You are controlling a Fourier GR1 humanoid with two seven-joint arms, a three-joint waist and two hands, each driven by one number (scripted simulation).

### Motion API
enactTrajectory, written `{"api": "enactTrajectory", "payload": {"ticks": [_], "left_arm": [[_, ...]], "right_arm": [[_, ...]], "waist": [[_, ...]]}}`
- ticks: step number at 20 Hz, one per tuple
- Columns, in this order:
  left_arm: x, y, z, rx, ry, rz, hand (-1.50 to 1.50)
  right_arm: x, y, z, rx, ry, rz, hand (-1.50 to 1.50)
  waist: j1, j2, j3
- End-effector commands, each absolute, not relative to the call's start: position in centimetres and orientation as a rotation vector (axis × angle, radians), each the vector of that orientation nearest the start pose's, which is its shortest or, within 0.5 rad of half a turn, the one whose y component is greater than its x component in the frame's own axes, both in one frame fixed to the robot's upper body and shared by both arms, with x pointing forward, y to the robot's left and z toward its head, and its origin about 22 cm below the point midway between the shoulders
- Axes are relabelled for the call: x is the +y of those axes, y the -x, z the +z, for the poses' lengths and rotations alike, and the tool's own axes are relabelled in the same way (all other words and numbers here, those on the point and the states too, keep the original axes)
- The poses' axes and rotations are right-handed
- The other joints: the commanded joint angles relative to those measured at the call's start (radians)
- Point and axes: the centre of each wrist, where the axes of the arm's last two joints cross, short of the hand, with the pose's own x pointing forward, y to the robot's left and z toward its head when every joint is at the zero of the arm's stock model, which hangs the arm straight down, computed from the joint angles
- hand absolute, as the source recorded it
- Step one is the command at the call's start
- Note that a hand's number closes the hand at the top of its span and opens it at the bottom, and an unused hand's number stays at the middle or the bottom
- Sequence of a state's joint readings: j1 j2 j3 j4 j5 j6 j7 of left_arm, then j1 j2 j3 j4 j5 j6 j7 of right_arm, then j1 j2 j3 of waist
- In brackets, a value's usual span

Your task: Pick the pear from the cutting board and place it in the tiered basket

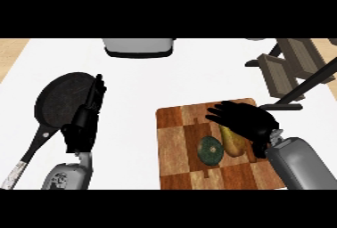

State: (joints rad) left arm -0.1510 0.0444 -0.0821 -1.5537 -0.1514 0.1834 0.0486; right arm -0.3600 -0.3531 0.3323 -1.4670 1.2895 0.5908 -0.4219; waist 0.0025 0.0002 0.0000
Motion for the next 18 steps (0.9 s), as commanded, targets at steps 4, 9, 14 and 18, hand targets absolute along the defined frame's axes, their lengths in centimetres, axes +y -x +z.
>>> {"api": "enactTrajectory", "payload": {"ticks": [4, 9, 14, 18], "left_arm": [[20.4, -27.5, 2.7, -1.674, -0.190, -0.083, 0.00], [19.4, -27.4, 2.6, -1.663, -0.187, -0.113, 0.00], [20.8, -28.2, 2.1, -1.667, -0.191, -0.123, 0.00], [21.9, -28.0, 3.2, -1.659, -0.195, -0.101, 0.00]], "right_arm": [[-18.9, -29.9, 4.3, -1.231, 0.428, 2.061, -1.50], [-20.1, -30.9, 5.1, -1.218, 0.388, 2.036, -1.50], [-20.7, -30.6, 4.2, -1.312, 0.412, 1.957, -1.50], [-20.6, -30.5, 1.7, -1.386, 0.478, 1.965, 1.50]], "waist": [[-0.002, 0.000, 0.000], [-0.001, 0.000, 0.000], [-0.004, 0.000, 0.000], [0.000, 0.001, 0.000]]}}
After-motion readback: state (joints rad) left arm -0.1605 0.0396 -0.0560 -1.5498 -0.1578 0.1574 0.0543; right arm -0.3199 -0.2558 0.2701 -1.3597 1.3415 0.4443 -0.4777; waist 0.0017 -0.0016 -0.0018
